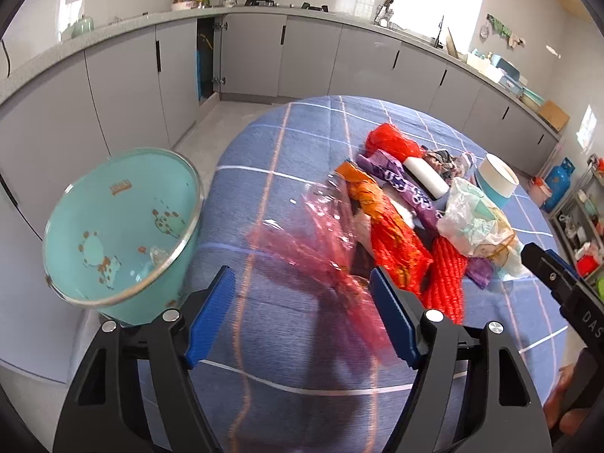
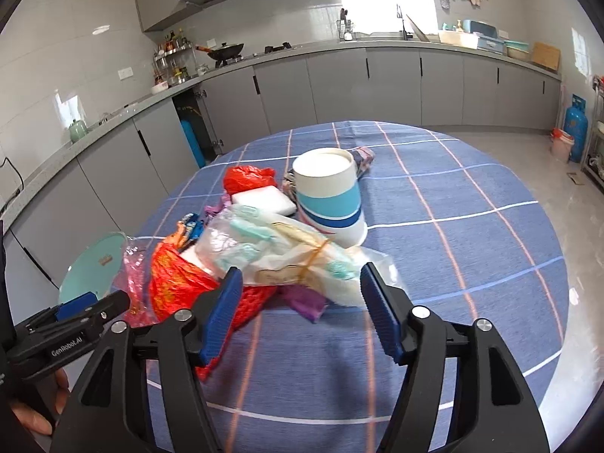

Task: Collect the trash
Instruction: 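Move both tools back to the table over the remaining trash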

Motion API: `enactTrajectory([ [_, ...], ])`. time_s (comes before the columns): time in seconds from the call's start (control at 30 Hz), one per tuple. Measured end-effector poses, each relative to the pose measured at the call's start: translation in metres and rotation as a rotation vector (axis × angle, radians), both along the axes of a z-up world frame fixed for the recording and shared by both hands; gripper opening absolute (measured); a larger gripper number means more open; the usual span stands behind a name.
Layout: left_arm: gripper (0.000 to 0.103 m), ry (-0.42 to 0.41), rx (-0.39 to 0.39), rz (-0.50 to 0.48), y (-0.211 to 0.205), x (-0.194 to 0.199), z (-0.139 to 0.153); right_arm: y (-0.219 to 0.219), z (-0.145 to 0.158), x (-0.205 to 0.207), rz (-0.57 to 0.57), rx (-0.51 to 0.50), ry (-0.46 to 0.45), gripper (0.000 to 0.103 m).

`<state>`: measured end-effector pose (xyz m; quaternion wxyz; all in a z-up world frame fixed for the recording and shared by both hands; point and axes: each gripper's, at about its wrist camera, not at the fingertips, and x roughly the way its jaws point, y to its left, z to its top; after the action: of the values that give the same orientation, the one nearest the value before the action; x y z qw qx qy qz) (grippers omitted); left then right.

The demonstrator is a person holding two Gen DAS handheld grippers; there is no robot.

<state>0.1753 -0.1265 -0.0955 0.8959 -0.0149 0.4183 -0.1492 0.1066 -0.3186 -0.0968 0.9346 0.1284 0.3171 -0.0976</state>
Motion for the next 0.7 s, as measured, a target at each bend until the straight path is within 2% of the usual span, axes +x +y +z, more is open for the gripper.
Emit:
enactTrajectory([
  [0.23, 0.066, 0.012, 0.020, 0.005, -0.015, -0.001, -0.007, -0.022, -0.005, 0.013, 0.046, 0.003, 0.043, 0.066],
  [0.4, 0.066, 0.013, 0.037, 0.010, -0.020, -0.002, -0.008, -0.030, -0.009, 0.031, 0.125, 0.014, 0.084, 0.078],
  [0.53, 0.066, 0.006, 0.048, 0.003, -0.023, -0.004, -0.008, -0.030, -0.020, 0.046, 0.174, -0.013, 0.149, 0.078],
  [0.6, 0.066, 0.011, 0.047, 0.005, -0.024, -0.003, -0.009, -0.029, -0.024, 0.049, 0.190, -0.019, 0.168, 0.077],
  [0.63, 0.066, 0.013, 0.043, 0.004, -0.023, -0.002, -0.010, -0.028, -0.025, 0.048, 0.190, -0.028, 0.166, 0.070],
  [0.67, 0.066, 0.015, 0.039, 0.002, -0.023, -0.002, -0.010, -0.027, -0.025, 0.048, 0.191, -0.036, 0.163, 0.056],
  [0.7, 0.062, 0.015, 0.039, -0.006, -0.024, -0.002, -0.011, -0.026, -0.025, 0.047, 0.192, -0.046, 0.167, 0.050],
])
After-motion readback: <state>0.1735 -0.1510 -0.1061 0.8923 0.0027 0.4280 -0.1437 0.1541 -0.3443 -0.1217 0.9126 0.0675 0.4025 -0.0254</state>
